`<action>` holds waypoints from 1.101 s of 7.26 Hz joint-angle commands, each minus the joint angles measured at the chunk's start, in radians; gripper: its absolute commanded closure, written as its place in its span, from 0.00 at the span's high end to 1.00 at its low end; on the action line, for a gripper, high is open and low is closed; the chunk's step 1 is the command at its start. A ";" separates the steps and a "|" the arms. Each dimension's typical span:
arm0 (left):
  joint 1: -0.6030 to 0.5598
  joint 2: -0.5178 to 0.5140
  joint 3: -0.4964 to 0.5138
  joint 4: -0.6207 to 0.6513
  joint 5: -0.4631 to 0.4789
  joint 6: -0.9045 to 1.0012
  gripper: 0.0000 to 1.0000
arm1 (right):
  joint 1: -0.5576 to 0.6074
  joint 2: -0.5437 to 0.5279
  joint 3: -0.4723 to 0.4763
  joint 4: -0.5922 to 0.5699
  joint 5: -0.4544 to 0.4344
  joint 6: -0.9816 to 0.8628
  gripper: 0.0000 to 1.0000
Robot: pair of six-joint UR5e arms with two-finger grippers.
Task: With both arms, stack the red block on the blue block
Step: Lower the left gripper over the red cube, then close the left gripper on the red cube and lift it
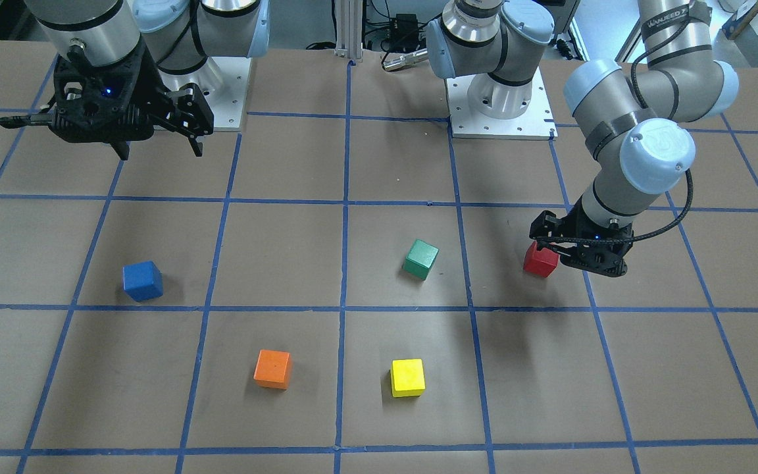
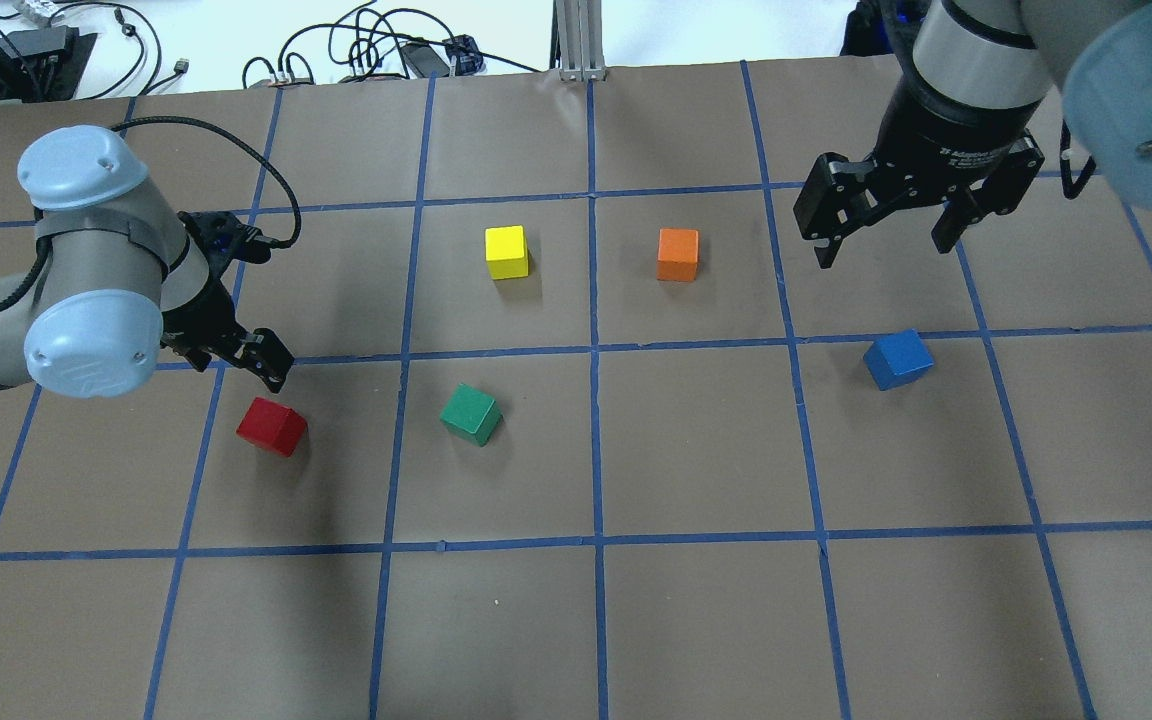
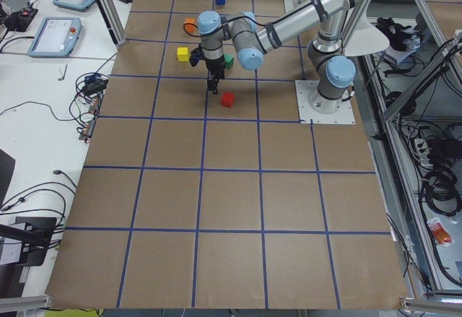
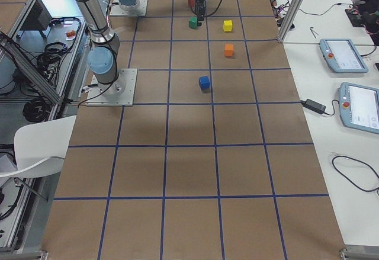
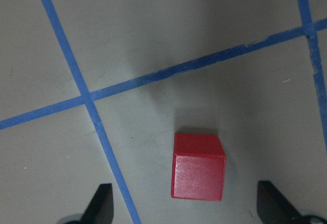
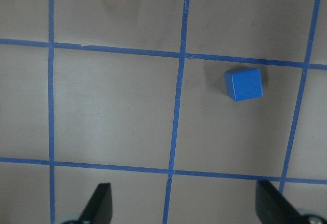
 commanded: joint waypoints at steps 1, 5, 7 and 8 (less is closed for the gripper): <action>0.002 -0.023 -0.067 0.044 -0.028 -0.002 1.00 | 0.000 0.000 0.001 0.001 -0.003 0.000 1.00; 0.039 -0.068 -0.100 0.099 -0.033 -0.013 0.99 | 0.000 0.000 0.001 0.001 -0.001 0.000 1.00; 0.039 -0.068 -0.098 0.096 -0.030 -0.008 0.22 | 0.000 0.000 0.001 0.000 -0.001 0.000 1.00; 0.033 -0.068 -0.091 0.098 -0.031 -0.011 0.10 | 0.000 0.000 0.001 0.001 -0.001 0.000 1.00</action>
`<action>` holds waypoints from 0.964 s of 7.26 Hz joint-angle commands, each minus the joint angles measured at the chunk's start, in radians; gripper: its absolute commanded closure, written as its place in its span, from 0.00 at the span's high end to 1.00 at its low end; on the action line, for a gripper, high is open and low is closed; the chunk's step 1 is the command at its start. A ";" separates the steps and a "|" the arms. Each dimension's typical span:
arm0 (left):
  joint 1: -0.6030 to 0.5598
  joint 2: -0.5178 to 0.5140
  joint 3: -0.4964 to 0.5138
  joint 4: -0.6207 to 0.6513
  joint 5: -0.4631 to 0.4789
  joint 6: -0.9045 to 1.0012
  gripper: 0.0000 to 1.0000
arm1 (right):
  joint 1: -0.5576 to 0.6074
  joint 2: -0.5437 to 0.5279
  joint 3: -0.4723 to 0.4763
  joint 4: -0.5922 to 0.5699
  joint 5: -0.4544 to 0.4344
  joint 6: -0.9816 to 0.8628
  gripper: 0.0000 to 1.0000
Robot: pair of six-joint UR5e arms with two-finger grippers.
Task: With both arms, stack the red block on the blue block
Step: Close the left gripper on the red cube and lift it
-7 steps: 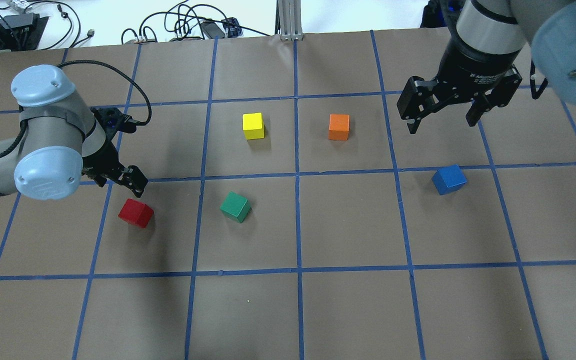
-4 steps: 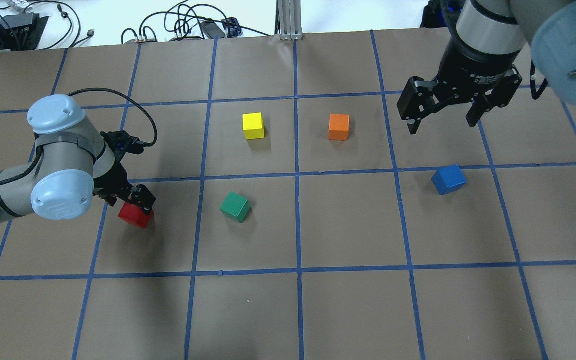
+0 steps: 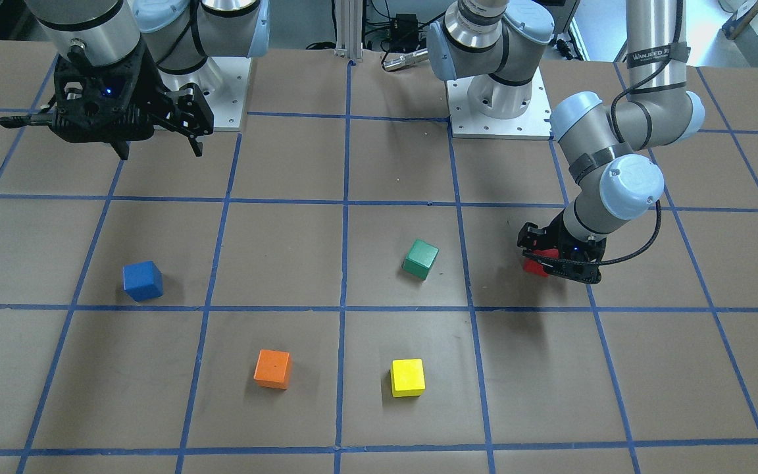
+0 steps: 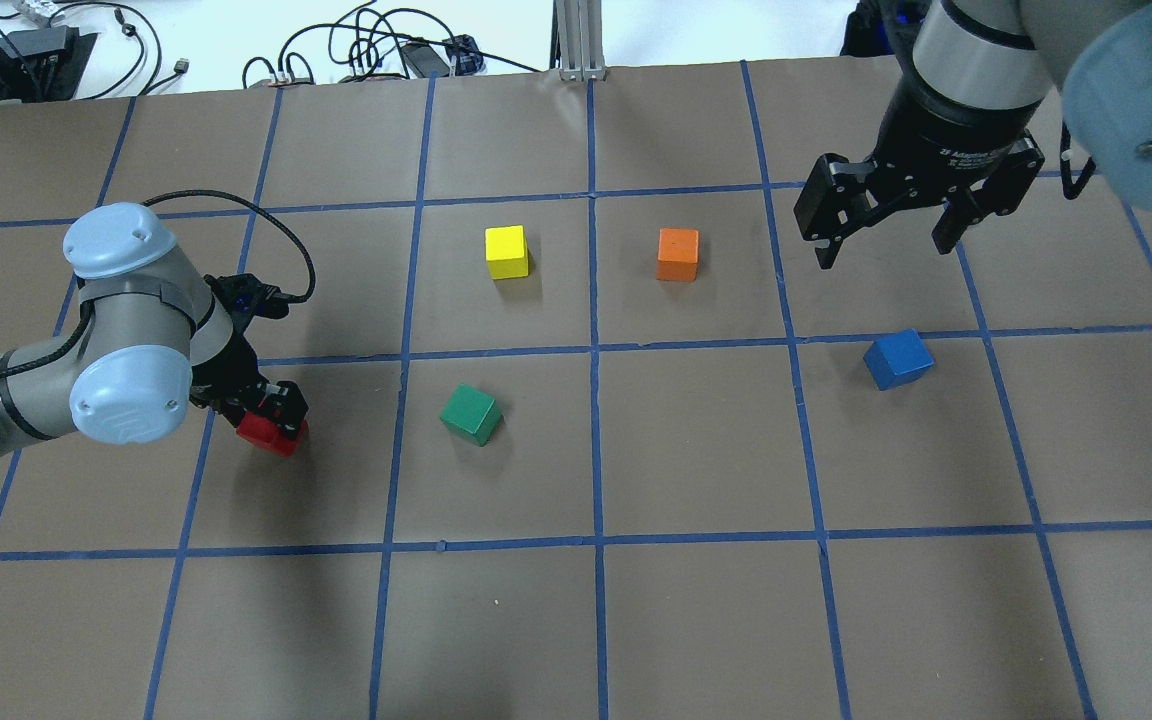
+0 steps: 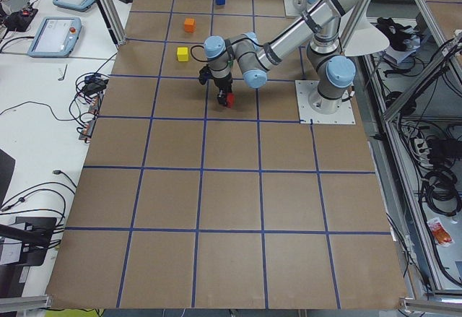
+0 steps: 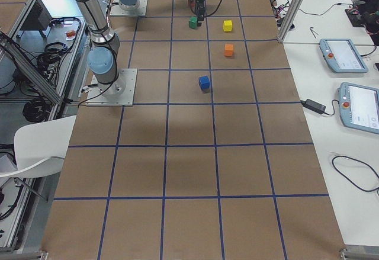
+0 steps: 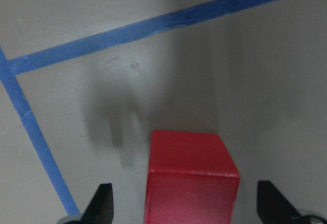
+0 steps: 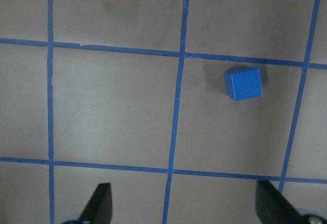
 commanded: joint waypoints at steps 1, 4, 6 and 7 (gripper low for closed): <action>-0.026 0.013 0.016 0.000 -0.002 -0.027 0.00 | 0.000 0.000 0.000 -0.001 0.001 0.000 1.00; -0.199 0.015 0.242 -0.154 0.001 -0.251 0.00 | 0.002 0.000 0.000 -0.001 0.002 0.005 1.00; -0.360 -0.026 0.394 -0.242 -0.093 -0.486 0.00 | -0.002 0.000 0.000 -0.005 0.002 0.000 1.00; -0.420 -0.060 0.433 -0.230 -0.150 -0.555 0.00 | -0.005 0.000 0.000 -0.001 0.002 0.000 1.00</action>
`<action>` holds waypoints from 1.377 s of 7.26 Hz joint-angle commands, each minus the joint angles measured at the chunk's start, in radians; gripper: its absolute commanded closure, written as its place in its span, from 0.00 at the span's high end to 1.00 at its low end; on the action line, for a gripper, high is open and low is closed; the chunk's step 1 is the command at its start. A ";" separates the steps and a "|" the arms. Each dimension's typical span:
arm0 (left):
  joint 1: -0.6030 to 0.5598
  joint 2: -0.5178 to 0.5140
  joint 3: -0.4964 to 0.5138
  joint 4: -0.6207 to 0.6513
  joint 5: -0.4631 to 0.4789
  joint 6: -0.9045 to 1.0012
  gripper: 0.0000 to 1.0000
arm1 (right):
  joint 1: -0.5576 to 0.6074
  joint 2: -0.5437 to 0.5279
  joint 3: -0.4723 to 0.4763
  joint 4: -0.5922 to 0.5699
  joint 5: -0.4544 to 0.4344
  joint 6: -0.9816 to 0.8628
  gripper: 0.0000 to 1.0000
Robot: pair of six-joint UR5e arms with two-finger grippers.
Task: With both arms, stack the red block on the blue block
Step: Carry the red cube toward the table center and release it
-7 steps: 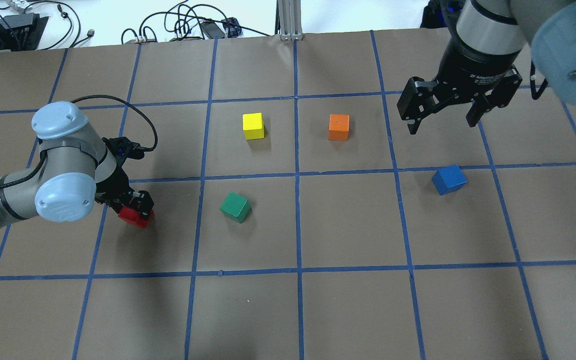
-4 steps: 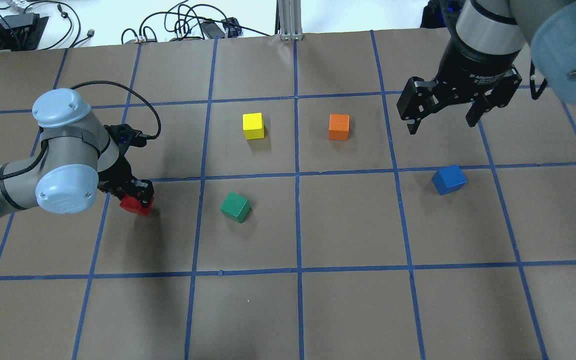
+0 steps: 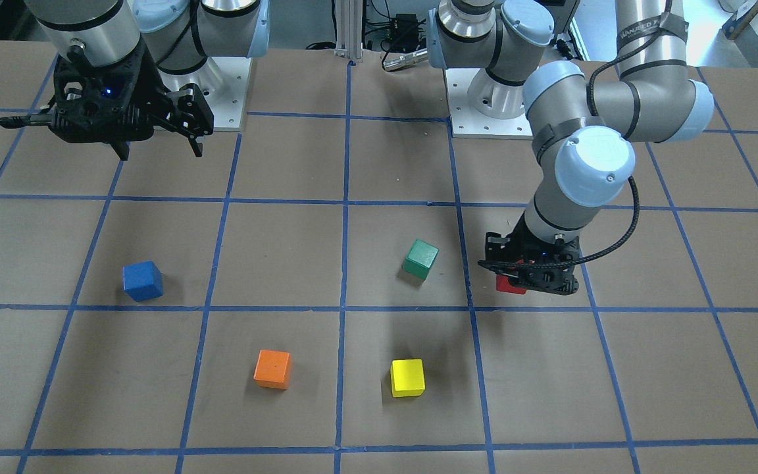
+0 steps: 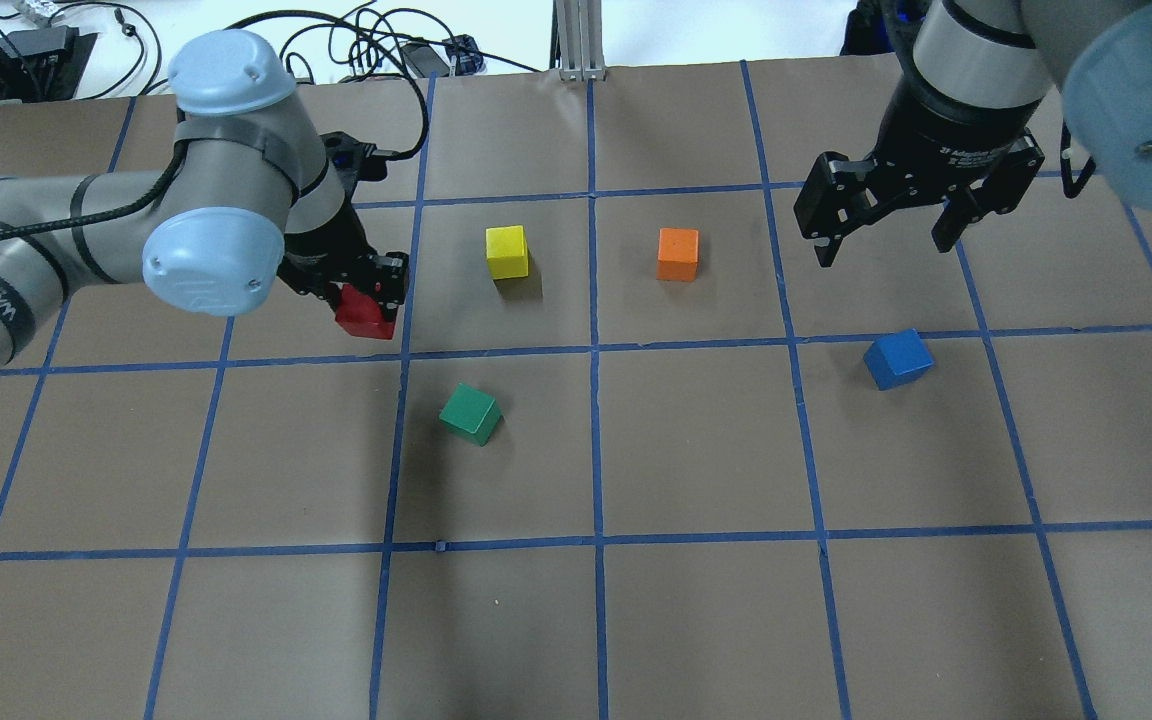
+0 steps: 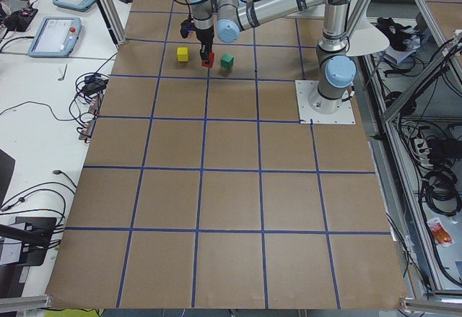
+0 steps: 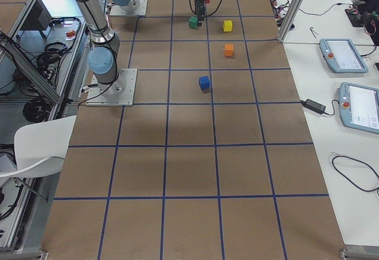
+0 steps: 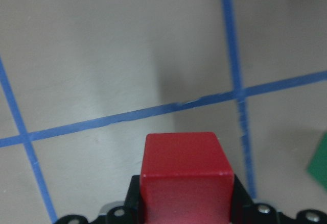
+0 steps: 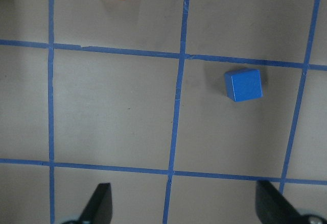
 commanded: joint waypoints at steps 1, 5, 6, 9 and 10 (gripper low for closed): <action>-0.121 -0.069 0.078 -0.004 -0.105 -0.142 0.00 | -0.001 0.000 0.000 0.003 0.000 0.000 1.00; -0.307 -0.187 0.072 0.139 -0.089 -0.292 0.00 | -0.004 0.002 0.000 -0.008 0.000 -0.003 1.00; -0.318 -0.213 0.069 0.152 -0.087 -0.292 0.00 | -0.007 0.002 0.000 -0.015 0.000 -0.006 1.00; -0.322 -0.252 0.062 0.156 -0.087 -0.286 0.87 | -0.050 0.002 0.000 -0.002 0.002 -0.003 1.00; -0.323 -0.252 0.062 0.157 -0.087 -0.282 1.00 | -0.052 0.002 0.000 -0.005 0.002 -0.002 1.00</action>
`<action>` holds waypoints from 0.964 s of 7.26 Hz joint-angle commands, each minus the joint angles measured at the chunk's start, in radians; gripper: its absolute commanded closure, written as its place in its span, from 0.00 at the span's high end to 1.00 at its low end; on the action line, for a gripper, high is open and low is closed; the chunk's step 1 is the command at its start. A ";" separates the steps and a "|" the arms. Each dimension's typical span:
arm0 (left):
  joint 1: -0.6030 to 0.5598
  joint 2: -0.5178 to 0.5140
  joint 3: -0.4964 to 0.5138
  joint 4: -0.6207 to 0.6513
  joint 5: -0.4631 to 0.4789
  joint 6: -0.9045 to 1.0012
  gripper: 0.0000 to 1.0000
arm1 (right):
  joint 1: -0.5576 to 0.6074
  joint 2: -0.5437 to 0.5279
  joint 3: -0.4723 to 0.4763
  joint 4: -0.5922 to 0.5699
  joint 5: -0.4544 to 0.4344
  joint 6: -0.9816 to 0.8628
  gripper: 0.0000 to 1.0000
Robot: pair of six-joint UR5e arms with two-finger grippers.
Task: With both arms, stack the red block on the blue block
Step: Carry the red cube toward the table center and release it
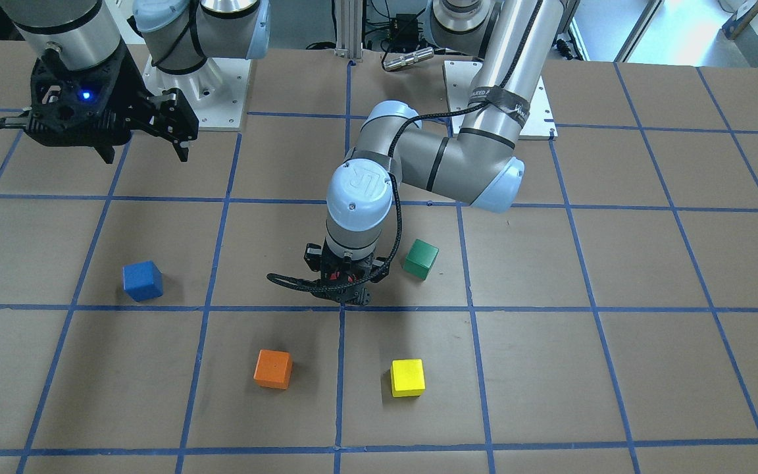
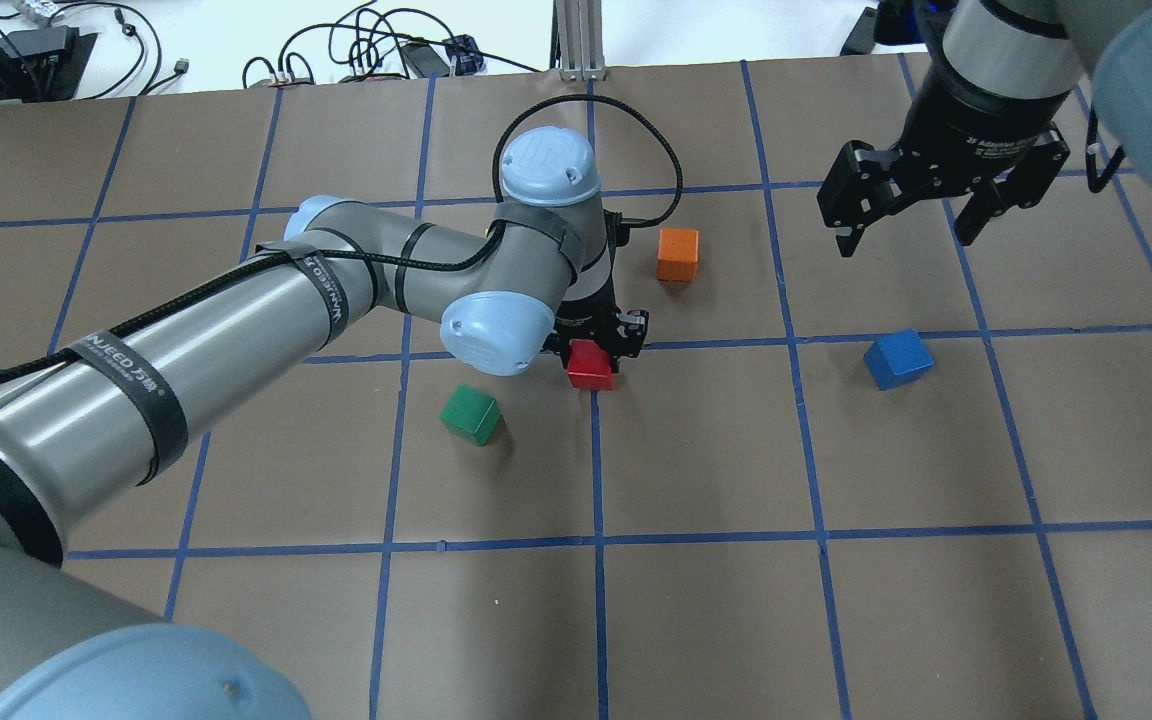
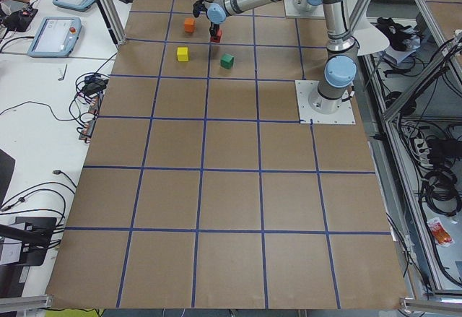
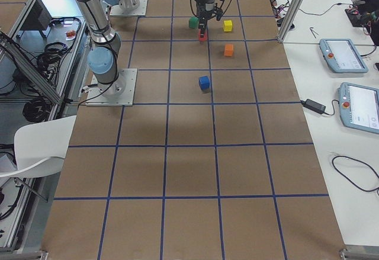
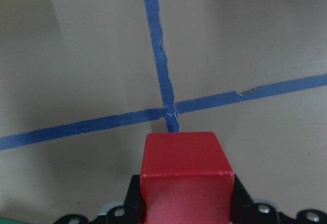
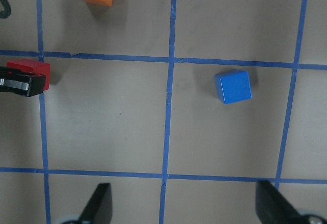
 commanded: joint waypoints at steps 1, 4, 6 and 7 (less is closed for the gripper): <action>0.014 0.019 0.023 0.019 -0.012 0.012 1.00 | -0.007 0.002 0.000 -0.007 0.002 0.011 1.00; 0.173 0.169 0.049 -0.135 -0.002 0.255 1.00 | -0.006 0.047 0.002 -0.015 0.020 0.018 1.00; 0.259 0.320 0.049 -0.194 0.002 0.380 1.00 | 0.013 0.135 0.000 -0.056 0.040 0.115 1.00; 0.319 0.383 0.049 -0.290 -0.004 0.418 1.00 | 0.039 0.156 0.000 -0.087 0.052 0.258 1.00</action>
